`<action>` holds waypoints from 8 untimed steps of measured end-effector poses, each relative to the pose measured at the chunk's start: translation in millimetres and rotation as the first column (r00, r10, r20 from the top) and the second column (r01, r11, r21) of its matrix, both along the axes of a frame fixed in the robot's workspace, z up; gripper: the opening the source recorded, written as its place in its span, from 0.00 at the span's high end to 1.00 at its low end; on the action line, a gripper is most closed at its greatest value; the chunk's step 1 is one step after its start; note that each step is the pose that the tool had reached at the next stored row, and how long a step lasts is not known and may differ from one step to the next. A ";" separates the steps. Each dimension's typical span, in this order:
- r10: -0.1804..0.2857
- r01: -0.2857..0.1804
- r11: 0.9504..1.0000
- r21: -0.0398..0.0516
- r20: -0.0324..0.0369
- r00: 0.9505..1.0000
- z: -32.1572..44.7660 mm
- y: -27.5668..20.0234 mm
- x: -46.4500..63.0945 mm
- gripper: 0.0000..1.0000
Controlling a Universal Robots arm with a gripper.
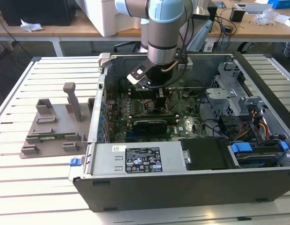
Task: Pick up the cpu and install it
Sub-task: 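Place the cpu into insertion slot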
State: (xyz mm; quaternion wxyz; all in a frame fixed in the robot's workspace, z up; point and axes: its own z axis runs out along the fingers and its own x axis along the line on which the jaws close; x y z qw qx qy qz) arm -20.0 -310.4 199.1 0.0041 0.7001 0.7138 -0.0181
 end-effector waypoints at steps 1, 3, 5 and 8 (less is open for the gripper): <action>0.000 0.000 1.000 0.000 0.000 1.000 -0.1 0.0 0.0 0.45; 0.000 0.000 1.000 0.000 0.000 1.000 -0.1 0.0 0.0 0.44; 0.000 0.000 1.000 0.000 0.000 1.000 -0.1 0.0 0.0 0.38; 0.000 0.000 1.000 0.000 0.000 1.000 7.9 0.2 0.1 0.38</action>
